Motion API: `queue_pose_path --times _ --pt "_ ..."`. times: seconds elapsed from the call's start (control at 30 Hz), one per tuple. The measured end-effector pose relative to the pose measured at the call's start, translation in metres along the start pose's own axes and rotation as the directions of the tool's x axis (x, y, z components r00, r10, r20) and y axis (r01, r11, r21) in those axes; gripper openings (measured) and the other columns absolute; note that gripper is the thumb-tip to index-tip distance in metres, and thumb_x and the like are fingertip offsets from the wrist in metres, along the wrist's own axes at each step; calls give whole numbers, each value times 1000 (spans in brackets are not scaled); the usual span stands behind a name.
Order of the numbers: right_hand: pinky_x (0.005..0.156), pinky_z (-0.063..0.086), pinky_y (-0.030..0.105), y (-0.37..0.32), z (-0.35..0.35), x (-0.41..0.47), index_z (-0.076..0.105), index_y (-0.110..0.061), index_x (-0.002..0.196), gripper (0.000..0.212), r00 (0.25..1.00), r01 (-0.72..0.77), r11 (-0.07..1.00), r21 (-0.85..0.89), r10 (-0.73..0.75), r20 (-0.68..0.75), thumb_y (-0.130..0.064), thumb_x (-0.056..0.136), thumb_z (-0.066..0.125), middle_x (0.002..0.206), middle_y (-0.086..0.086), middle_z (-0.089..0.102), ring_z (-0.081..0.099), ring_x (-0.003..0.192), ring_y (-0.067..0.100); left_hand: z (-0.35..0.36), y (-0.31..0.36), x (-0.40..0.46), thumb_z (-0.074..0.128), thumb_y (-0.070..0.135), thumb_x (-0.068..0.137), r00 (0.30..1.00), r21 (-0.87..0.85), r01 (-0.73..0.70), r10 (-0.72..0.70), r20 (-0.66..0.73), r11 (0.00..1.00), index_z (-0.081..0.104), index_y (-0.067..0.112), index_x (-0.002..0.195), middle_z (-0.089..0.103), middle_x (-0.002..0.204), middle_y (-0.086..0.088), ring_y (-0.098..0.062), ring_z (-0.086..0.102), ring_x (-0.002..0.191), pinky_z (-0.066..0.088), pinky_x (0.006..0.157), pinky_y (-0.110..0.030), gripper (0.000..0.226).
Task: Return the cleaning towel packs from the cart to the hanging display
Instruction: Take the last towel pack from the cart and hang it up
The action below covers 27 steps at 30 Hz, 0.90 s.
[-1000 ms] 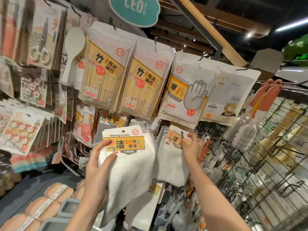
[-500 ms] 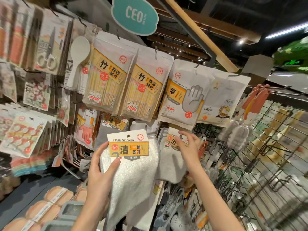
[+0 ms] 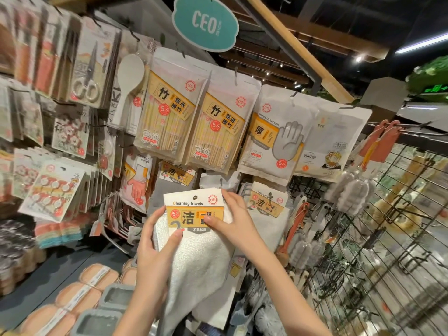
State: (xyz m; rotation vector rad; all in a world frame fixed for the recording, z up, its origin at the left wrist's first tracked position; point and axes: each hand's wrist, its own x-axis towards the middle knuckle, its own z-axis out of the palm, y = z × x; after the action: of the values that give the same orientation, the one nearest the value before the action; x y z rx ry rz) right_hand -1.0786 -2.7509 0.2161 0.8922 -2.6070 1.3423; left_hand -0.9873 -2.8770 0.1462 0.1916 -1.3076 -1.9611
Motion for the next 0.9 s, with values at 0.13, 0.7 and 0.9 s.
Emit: queue_pose_path --times 0.13,0.7,0.9 --pt "82 25 -9 -5 -4 -7 46 -30 125 61 997 26 998 58 -22 -71 -20 75 78 123 -13 39 31 103 -31 -1 0 0 64 -3 84 1000 28 -1 2 -13 1000 57 41 112 59 99 43 25 52 92 43 69 0 53" --pt "63 53 18 2 -37 -3 43 -24 86 36 984 -8 964 265 55 -170 -6 78 73 102 7 63 65 84 13 13 4 0 70 23 83 995 164 -11 -5 98 986 47 51 118 39 108 54 38 33 98 31 87 -18 50" --pt "78 57 36 9 -41 -2 46 -22 89 34 979 -18 952 304 79 -190 -8 77 75 101 7 66 67 90 19 18 0 2 69 26 83 997 143 21 -31 72 990 51 48 116 38 106 53 11 41 112 29 95 -26 43"
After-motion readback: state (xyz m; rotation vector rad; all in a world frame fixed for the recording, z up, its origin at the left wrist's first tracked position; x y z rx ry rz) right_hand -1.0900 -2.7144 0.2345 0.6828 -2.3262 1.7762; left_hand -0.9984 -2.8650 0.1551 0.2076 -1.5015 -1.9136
